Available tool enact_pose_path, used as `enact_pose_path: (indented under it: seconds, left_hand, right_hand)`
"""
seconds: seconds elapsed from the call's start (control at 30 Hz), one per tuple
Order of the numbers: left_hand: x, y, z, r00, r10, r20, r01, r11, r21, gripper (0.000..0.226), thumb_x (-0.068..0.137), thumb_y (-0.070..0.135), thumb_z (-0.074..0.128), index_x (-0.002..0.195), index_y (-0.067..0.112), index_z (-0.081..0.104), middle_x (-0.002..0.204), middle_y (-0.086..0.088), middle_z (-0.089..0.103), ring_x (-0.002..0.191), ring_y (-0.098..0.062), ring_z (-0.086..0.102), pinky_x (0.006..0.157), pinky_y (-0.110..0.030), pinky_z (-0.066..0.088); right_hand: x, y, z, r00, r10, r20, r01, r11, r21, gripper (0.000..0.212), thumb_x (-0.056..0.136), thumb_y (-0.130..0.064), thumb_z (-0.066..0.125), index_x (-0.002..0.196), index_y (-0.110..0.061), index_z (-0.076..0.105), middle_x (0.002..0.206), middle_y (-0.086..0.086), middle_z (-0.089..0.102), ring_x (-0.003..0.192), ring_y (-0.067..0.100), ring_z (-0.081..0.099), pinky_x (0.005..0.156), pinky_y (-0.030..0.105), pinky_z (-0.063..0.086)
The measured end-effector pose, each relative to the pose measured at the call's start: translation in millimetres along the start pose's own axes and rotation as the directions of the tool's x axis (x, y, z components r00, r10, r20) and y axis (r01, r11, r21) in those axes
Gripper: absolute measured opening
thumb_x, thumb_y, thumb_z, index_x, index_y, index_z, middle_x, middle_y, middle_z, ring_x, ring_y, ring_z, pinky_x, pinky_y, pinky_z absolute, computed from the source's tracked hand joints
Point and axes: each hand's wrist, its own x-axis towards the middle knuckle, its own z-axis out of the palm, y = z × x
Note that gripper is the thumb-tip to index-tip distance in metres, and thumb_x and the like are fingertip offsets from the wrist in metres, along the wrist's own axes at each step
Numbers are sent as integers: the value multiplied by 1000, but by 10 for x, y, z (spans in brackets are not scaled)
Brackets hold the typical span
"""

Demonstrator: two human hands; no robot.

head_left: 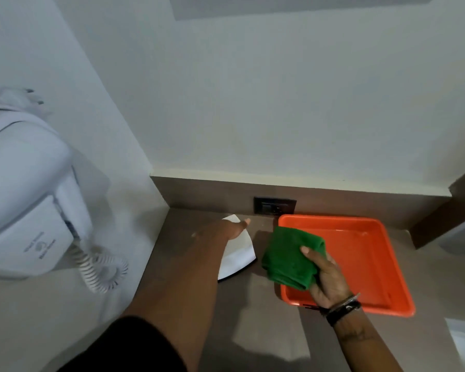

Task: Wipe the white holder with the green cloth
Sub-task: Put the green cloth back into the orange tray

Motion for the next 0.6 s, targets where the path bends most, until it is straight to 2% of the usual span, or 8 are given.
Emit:
enact_pose_path:
  seconds: [0.1,0.23,0.3,0.37,0.43,0.47,0.53,0.6]
  left_hand:
    - [70,83,33,1000,1,-17,0,999,44,102,78,85,46,151,15,33,160,-15,28,143,-39,32,116,-52,26]
    - [46,17,128,980,-146,-135,134,986,-95,119,54,91,56,148,19,39,154,-8,39,138,-30,42,111,-39,35]
    - [76,2,197,963,-118,-242,84,986,-146,125,46,87,64,146,15,39,150,-9,42,136,-28,42,109,-38,39]
    - [101,-17,256,932,-30,-360,-21,990,-138,141,40,80,75,149,4,28,148,-12,39,136,-28,41,106,-41,43]
    - [120,-76,219,902,169,-398,-151,985,77,151,42,74,82,151,-2,10,152,-15,32,139,-31,36,108,-44,41]
    - [156,-128,162,881,303,-363,-231,945,231,151,44,70,83,152,-1,5,152,-16,29,138,-33,36,107,-44,40]
    - [219,-220,-8,828,523,-202,-371,781,503,149,44,64,82,154,7,-1,151,-13,27,132,-33,38,103,-41,42]
    - [281,-256,-142,796,605,-21,-438,600,669,147,45,59,82,154,14,-4,151,-9,26,128,-29,39,100,-38,43]
  right_hand:
    - [35,-168,-156,999,-2,-52,-3,995,-102,35,80,1,57,114,-3,66,110,20,74,96,35,73,74,47,63]
    - [114,-333,-409,985,-13,-174,-28,972,-233,31,86,6,55,115,-1,65,102,18,77,86,31,75,67,40,64]
    - [207,-388,-514,975,1,-221,-62,961,-268,32,90,8,52,121,3,61,107,23,73,90,37,72,74,44,62]
    - [339,-452,-623,963,28,-269,-102,958,-267,35,91,8,52,126,6,57,113,28,68,96,40,68,82,48,57]
    - [479,-494,-704,952,68,-297,-151,952,-267,34,91,7,52,125,6,58,104,24,71,87,36,71,79,46,57]
    - [546,-500,-726,945,94,-314,-185,944,-272,33,92,6,52,124,6,58,96,22,75,80,35,73,77,46,57]
    - [664,-480,-771,926,164,-340,-262,927,-269,32,93,5,51,124,6,58,80,18,78,70,33,75,78,47,54]
    - [771,-408,-803,905,189,-380,-320,892,-318,31,93,5,53,123,9,58,78,20,76,77,37,71,86,54,51]
